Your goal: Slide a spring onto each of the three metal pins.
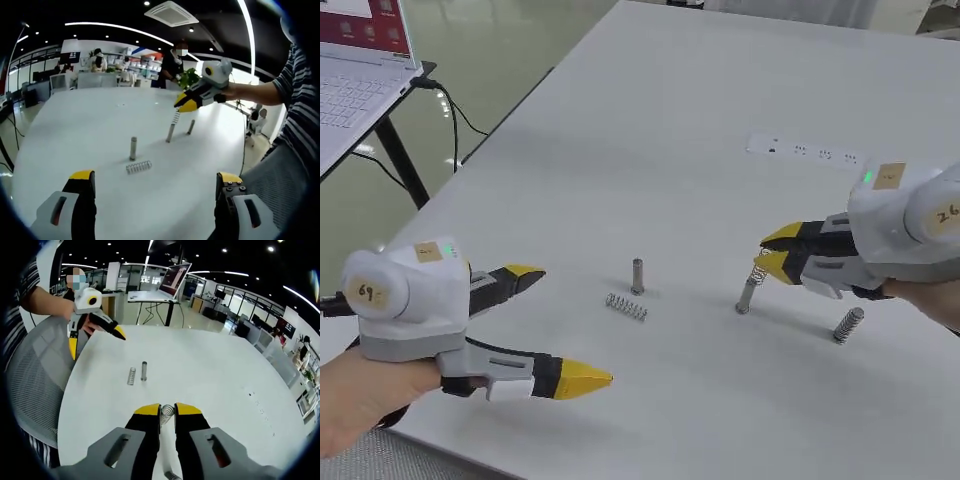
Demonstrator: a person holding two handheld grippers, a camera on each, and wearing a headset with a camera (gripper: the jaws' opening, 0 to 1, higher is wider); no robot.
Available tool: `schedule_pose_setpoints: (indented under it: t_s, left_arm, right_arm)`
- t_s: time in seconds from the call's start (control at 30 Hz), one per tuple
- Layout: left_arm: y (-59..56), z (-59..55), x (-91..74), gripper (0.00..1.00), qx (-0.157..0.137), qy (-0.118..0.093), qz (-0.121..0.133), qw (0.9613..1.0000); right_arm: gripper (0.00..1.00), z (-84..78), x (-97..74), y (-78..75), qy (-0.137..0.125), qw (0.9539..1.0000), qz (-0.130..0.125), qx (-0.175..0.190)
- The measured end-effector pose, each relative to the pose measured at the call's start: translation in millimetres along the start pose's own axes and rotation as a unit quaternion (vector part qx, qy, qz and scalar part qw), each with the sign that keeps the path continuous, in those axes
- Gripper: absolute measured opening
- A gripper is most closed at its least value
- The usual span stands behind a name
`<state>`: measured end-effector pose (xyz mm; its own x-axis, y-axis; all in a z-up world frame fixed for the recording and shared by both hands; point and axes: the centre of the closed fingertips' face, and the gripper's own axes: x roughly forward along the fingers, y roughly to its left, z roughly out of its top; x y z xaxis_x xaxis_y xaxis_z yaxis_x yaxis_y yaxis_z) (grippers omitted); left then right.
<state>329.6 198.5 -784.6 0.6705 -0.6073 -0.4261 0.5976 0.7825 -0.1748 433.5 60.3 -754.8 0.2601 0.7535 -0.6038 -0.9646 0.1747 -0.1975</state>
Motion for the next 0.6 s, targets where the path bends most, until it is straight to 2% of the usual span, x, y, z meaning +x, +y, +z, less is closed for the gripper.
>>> schedule_pose_setpoints:
  t_s: [0.23, 0.6]
  left_arm:
    - [0.2, 0.3, -1.3, 0.98, -0.001, -0.001, 0.0, 1.0]
    - [0.5, 7.6, -2.1, 0.98, 0.002, -0.007, 0.0, 1.0]
  right_arm:
    - [0.08, -1.1, 2.8, 0.5, 0.0, 1.0, 0.001, 0.002]
    - [0.08, -5.8, 8.4, -0.3, 0.009, 0.9999, 0.003, -0.004]
